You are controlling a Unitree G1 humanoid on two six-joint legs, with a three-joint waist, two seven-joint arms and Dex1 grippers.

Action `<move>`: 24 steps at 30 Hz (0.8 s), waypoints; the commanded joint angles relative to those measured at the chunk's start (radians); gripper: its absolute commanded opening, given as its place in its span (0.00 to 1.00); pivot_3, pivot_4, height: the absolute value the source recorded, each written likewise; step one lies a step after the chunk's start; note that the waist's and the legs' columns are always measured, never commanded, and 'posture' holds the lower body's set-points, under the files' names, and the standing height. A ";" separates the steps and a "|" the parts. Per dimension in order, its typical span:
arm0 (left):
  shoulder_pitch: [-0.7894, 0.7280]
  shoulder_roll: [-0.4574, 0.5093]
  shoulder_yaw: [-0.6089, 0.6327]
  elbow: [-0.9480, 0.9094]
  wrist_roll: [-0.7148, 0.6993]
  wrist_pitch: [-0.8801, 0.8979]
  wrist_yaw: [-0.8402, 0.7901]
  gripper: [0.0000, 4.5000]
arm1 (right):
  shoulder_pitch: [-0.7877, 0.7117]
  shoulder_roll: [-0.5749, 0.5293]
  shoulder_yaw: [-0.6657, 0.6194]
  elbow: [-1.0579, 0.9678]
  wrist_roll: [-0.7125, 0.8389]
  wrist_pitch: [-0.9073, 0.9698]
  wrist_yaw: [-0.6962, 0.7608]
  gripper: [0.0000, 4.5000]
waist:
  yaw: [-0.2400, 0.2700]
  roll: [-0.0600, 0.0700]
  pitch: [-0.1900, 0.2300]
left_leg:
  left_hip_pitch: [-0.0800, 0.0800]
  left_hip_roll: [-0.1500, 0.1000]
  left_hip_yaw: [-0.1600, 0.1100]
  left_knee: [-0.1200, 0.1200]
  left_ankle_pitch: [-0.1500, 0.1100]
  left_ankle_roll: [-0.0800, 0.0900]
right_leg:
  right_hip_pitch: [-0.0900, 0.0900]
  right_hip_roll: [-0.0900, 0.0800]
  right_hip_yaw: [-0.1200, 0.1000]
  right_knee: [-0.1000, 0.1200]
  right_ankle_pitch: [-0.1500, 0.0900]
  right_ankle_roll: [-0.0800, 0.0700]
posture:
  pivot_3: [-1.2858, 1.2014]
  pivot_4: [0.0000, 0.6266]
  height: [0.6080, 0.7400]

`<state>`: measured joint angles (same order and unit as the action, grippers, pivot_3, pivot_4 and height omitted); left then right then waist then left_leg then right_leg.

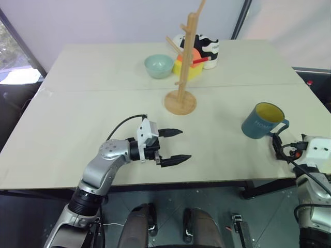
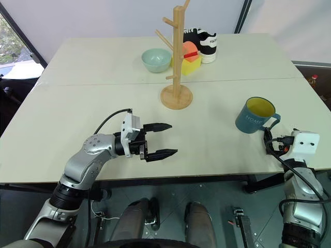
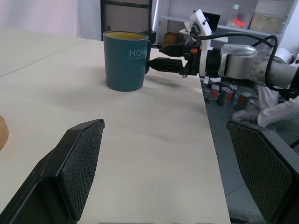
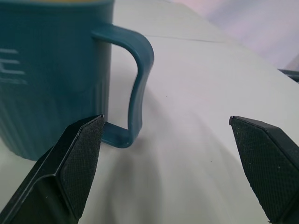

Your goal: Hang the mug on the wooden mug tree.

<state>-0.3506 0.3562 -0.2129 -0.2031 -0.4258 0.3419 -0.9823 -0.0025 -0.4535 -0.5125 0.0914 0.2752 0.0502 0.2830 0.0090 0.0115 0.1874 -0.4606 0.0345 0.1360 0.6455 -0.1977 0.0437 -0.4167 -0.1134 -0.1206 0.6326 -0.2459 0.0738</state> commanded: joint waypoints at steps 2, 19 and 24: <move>-0.008 0.003 0.014 -0.059 -0.020 0.003 0.011 1.00 | -0.049 -0.035 0.008 0.039 -0.017 -0.006 -0.003 0.98 | -0.002 0.000 0.000 | 0.000 0.000 0.000 0.000 0.000 0.000 | 0.000 0.000 0.000 0.000 0.000 0.000 | 0.52 0.24 1.00; -0.012 0.014 0.022 -0.068 -0.020 -0.002 0.028 1.00 | -0.152 -0.058 0.040 0.188 -0.006 -0.033 0.077 0.01 | -0.003 0.000 0.000 | 0.000 0.000 0.000 0.001 0.000 0.001 | 0.001 0.001 -0.001 0.000 0.001 0.001 | 0.52 0.24 1.00; -0.010 0.018 0.026 -0.065 -0.018 -0.008 0.030 1.00 | -0.146 -0.055 0.051 0.141 0.012 -0.039 0.117 0.01 | -0.004 0.000 0.000 | 0.000 0.000 0.000 0.001 0.000 0.001 | 0.001 0.001 -0.001 0.000 0.001 0.001 | 0.52 0.24 1.00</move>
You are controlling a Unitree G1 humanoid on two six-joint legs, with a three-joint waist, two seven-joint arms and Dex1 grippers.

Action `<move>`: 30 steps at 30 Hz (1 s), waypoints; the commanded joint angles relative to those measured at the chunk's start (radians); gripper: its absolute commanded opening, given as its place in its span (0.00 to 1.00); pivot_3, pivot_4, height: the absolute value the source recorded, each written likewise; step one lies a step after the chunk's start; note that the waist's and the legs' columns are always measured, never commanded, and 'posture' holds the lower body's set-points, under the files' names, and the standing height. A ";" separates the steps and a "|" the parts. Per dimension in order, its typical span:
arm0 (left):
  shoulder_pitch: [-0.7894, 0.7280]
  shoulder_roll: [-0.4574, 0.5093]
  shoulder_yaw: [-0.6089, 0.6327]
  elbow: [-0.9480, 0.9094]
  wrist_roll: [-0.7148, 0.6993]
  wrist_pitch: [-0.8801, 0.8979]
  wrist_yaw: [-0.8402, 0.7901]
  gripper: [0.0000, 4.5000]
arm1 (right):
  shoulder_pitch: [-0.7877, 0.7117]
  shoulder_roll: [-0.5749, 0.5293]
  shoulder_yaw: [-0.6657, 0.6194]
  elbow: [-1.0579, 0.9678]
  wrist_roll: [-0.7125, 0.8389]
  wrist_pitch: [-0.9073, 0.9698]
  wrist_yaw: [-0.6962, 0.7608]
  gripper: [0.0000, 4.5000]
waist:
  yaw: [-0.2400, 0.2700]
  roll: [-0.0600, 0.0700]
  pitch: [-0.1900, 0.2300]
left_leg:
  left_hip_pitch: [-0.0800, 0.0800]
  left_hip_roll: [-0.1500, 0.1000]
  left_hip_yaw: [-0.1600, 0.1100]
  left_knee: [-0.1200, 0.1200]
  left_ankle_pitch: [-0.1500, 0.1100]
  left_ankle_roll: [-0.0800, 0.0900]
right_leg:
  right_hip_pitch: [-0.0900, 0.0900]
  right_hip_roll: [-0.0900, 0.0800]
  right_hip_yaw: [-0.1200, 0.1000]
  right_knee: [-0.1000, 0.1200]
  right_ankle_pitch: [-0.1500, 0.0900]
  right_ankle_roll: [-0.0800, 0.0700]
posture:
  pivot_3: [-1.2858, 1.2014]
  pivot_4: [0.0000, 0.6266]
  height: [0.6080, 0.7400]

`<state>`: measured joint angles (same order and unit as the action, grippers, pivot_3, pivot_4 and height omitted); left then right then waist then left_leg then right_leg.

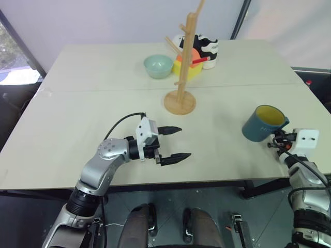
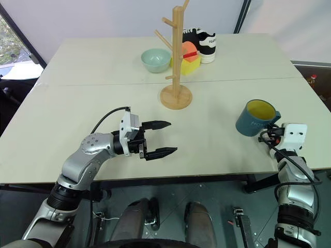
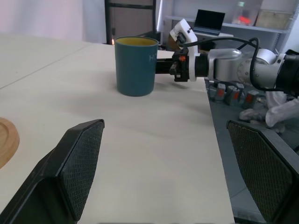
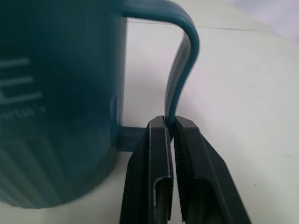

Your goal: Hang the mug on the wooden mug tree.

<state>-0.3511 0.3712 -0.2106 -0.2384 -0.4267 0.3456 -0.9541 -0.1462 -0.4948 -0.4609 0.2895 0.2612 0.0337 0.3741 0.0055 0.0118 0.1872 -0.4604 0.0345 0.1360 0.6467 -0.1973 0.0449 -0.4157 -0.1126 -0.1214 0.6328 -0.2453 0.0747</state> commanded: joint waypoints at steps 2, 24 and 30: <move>-0.008 0.006 0.029 -0.022 -0.015 -0.017 0.003 1.00 | 0.000 -0.025 0.018 -0.096 0.022 -0.026 0.054 0.01 | -0.001 0.000 0.000 | 0.000 0.000 0.000 0.000 0.000 0.000 | 0.000 0.000 0.000 0.000 0.000 0.000 | 0.52 0.24 1.00; -0.092 0.063 0.236 0.109 -0.016 -0.134 0.053 1.00 | -0.798 -0.215 0.489 0.246 -0.208 -0.257 0.499 0.01 | -0.018 -0.001 0.002 | -0.005 -0.002 0.003 0.002 0.002 0.002 | -0.005 0.000 0.001 -0.001 0.004 0.005 | 0.52 0.24 1.00; -0.054 0.074 0.269 0.053 -0.032 -0.114 0.086 1.00 | -0.960 -0.163 0.532 0.489 -0.255 -0.362 0.536 0.01 | -0.023 0.000 0.002 | -0.005 -0.001 0.006 0.001 0.003 0.002 | -0.007 0.001 0.003 0.000 0.006 0.008 | 0.52 0.24 1.00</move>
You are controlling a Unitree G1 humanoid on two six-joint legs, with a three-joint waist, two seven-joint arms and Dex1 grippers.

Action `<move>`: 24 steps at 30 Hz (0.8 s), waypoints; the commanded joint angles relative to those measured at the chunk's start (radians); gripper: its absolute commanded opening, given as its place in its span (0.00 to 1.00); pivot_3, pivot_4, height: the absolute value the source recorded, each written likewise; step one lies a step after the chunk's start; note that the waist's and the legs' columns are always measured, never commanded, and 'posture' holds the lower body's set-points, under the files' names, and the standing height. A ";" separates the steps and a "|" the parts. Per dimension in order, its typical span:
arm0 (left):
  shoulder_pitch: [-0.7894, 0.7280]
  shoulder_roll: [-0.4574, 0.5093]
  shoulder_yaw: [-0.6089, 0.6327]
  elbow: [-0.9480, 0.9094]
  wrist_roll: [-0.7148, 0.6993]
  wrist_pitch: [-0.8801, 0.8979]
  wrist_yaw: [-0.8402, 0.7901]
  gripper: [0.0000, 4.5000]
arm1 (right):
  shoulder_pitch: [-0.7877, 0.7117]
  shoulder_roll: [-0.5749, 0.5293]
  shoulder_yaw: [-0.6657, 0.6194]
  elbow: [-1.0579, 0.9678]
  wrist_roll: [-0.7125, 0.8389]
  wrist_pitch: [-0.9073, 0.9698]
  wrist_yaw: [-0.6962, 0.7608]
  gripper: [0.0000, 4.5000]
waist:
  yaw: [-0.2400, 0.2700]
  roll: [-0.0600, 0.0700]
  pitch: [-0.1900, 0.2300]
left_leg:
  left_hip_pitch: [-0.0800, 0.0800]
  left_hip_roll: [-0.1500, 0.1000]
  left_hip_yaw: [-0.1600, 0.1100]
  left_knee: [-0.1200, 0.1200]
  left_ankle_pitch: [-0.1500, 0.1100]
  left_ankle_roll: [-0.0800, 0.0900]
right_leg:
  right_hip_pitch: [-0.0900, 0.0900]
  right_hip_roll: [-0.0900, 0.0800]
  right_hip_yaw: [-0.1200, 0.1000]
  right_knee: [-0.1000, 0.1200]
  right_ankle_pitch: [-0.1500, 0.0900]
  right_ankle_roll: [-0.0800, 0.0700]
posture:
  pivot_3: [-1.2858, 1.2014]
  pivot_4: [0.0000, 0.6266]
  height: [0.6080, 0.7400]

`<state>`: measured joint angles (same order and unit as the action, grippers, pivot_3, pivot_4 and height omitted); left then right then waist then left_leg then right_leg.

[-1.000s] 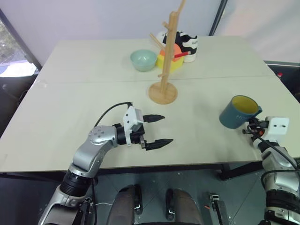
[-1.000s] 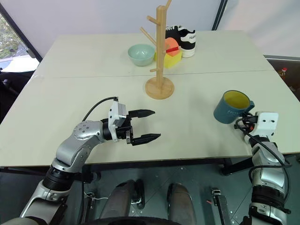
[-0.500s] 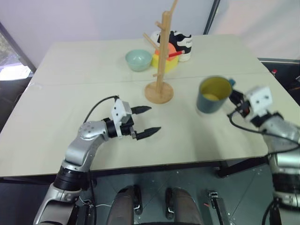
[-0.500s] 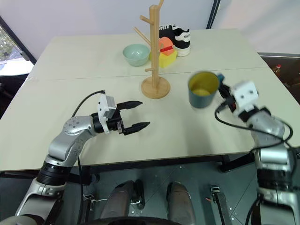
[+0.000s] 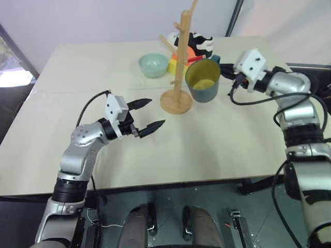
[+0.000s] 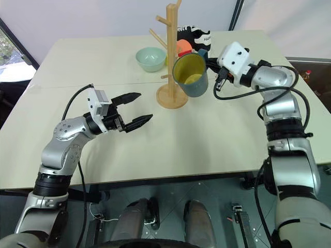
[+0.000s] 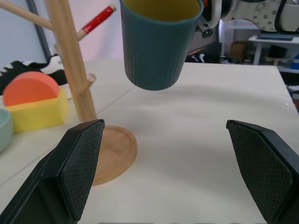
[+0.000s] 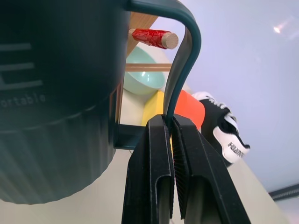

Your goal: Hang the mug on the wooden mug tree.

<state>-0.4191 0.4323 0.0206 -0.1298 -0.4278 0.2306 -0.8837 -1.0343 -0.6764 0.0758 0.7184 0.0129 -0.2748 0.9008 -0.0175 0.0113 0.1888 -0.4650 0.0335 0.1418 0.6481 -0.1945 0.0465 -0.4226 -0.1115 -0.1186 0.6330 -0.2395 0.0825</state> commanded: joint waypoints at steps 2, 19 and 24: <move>0.023 0.017 0.047 -0.069 -0.038 0.008 0.023 1.00 | -0.105 0.032 -0.003 0.113 -0.018 -0.073 0.010 0.01 | 0.000 0.000 0.000 | 0.000 0.000 0.000 0.000 0.000 0.000 | 0.000 0.000 0.000 0.000 0.000 0.000 | 0.52 0.24 1.00; 0.039 0.030 0.058 -0.105 -0.054 0.021 0.059 1.00 | -0.310 0.129 0.026 0.412 -0.130 -0.144 -0.044 0.01 | -0.003 0.000 0.000 | 0.001 0.000 0.003 0.000 0.000 -0.004 | -0.002 0.000 0.003 0.002 0.000 0.000 | 0.52 0.24 1.00; 0.048 0.033 0.059 -0.115 -0.056 0.024 0.063 1.00 | -0.297 0.121 0.018 0.399 -0.125 -0.160 -0.021 0.01 | -0.004 0.000 0.000 | 0.001 0.001 0.003 -0.001 0.000 -0.004 | -0.002 0.000 0.004 0.002 0.000 0.000 | 0.52 0.24 1.00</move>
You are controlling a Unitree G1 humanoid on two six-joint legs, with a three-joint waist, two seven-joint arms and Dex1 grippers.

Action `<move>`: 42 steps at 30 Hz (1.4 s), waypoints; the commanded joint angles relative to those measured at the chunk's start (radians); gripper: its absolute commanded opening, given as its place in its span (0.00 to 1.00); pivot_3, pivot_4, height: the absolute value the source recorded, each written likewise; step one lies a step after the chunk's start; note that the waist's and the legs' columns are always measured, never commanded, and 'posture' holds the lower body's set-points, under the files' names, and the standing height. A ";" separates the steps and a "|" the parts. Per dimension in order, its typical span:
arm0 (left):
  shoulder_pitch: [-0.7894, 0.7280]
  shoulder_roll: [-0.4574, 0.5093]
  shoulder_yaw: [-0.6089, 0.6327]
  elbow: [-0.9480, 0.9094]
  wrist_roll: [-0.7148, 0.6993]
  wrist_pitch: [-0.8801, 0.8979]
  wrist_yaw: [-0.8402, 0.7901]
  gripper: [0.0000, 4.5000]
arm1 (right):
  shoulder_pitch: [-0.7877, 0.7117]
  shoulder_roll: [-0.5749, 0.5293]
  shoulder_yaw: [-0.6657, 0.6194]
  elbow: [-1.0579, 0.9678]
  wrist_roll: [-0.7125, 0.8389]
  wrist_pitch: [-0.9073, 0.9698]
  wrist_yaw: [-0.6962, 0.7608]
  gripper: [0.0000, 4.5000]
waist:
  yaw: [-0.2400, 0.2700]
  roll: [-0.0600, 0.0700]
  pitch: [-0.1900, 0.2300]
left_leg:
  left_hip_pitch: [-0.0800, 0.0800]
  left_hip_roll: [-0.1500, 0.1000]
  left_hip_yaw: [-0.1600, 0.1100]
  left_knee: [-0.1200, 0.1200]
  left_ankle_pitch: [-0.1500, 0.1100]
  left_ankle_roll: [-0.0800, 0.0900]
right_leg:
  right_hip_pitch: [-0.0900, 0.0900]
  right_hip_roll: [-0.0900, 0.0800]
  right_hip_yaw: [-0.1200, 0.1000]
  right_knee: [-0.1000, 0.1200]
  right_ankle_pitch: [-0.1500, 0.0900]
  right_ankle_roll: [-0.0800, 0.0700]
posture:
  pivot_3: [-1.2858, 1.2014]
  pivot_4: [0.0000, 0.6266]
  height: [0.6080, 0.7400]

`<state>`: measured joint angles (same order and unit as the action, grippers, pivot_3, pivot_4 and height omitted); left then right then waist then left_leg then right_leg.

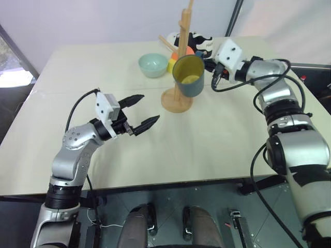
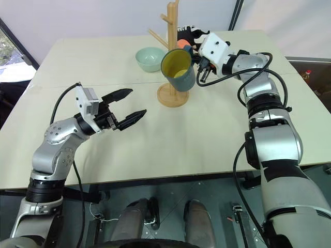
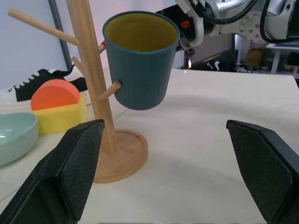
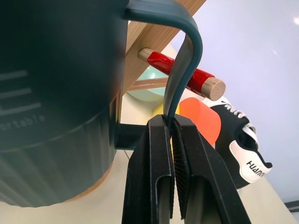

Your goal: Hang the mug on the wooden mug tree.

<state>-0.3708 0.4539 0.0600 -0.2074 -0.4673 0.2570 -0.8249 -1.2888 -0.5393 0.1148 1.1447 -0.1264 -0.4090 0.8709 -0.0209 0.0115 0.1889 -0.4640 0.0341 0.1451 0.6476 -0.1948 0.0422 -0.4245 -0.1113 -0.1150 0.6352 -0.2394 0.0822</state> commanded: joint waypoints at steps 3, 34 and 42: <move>-0.003 0.010 0.019 -0.036 -0.016 -0.002 0.007 1.00 | -0.025 -0.029 -0.032 -0.054 0.030 -0.030 0.039 0.01 | 0.001 0.000 0.000 | 0.000 0.000 0.000 0.000 0.000 0.000 | 0.000 0.000 0.000 0.000 0.000 0.000 | 0.52 0.24 1.00; -0.010 -0.008 0.007 -0.029 -0.015 -0.006 0.011 1.00 | -0.110 0.009 -0.016 0.069 -0.050 0.011 -0.077 0.01 | -0.023 0.000 0.000 | 0.001 0.000 0.002 0.000 0.000 0.000 | -0.001 0.000 0.002 0.003 0.000 0.000 | 0.52 0.24 1.00; 0.000 -0.003 0.009 -0.040 -0.017 -0.004 0.018 1.00 | -0.113 0.031 -0.012 0.086 -0.060 0.010 -0.057 0.01 | -0.023 0.000 0.000 | 0.001 0.000 0.003 0.000 0.000 -0.001 | -0.001 0.000 0.002 0.004 0.000 0.000 | 0.52 0.24 1.00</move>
<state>-0.3667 0.4458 0.0564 -0.2087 -0.4694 0.2578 -0.8079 -1.3564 -0.5097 0.1100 1.2422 -0.1925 -0.3879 0.8094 -0.0441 0.0116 0.1889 -0.4625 0.0344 0.1478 0.6478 -0.1943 0.0412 -0.4259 -0.1116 -0.1128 0.6390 -0.2393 0.0821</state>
